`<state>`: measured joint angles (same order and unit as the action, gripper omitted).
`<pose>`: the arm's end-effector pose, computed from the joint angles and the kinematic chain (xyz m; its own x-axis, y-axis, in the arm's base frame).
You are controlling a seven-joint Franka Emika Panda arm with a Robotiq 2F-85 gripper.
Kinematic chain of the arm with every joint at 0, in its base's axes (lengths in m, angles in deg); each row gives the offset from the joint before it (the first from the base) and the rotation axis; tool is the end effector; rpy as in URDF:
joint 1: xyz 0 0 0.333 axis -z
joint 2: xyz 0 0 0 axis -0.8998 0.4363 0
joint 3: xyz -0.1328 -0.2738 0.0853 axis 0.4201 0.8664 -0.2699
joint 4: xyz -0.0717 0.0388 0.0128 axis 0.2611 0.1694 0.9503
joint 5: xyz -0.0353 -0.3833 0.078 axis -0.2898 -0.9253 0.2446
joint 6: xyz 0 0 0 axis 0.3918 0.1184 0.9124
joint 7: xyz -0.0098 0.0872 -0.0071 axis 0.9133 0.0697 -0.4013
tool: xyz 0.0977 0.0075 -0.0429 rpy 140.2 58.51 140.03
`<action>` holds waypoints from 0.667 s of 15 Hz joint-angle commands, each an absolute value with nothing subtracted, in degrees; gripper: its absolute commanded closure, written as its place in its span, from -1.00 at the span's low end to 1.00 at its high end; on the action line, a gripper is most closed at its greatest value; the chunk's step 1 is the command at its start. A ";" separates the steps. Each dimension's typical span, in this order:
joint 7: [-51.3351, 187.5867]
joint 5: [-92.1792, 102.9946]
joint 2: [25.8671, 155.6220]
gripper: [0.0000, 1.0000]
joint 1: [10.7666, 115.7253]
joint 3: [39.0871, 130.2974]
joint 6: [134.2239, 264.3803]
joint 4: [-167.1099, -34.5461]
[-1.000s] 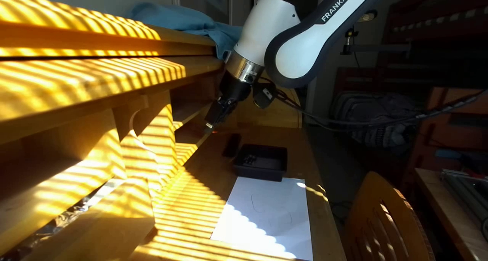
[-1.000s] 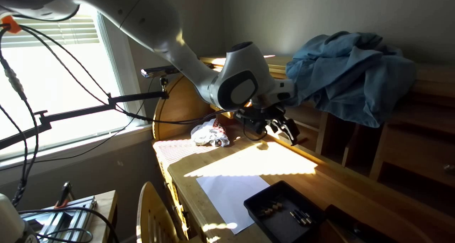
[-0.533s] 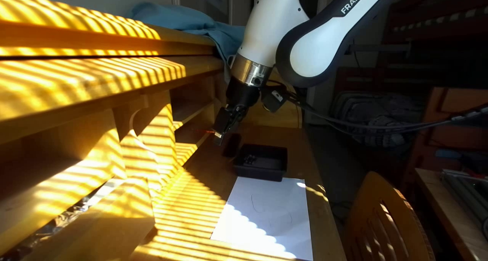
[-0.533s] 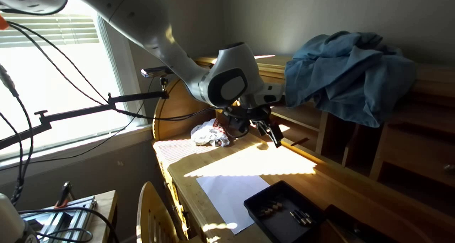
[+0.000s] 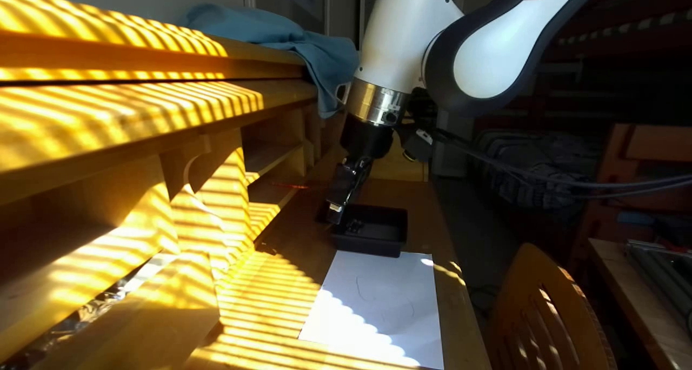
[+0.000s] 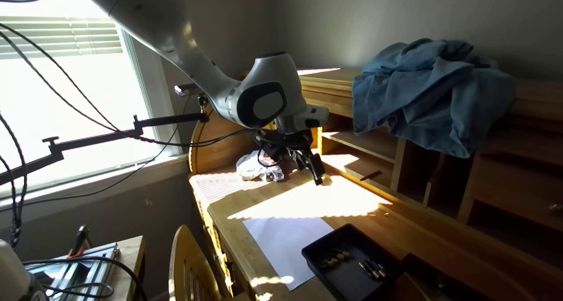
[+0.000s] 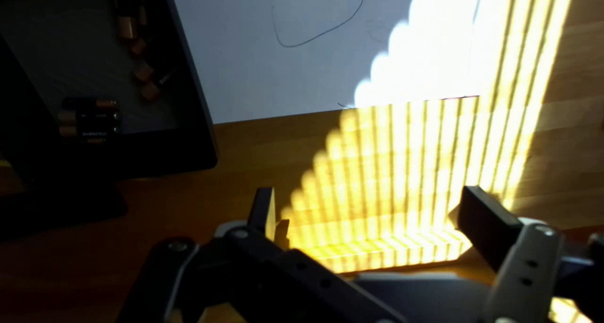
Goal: Put the red crayon on the shelf
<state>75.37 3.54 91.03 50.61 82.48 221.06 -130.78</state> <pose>0.5857 0.1258 0.2994 0.9513 0.0699 0.3001 0.0727 -0.9974 0.0018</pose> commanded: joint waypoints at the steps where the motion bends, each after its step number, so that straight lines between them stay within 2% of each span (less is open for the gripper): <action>1: 73.80 4.43 86.56 -1.00 52.61 79.62 218.62 -135.83; 10: 70.45 7.61 81.96 -1.00 55.22 75.78 215.53 -141.62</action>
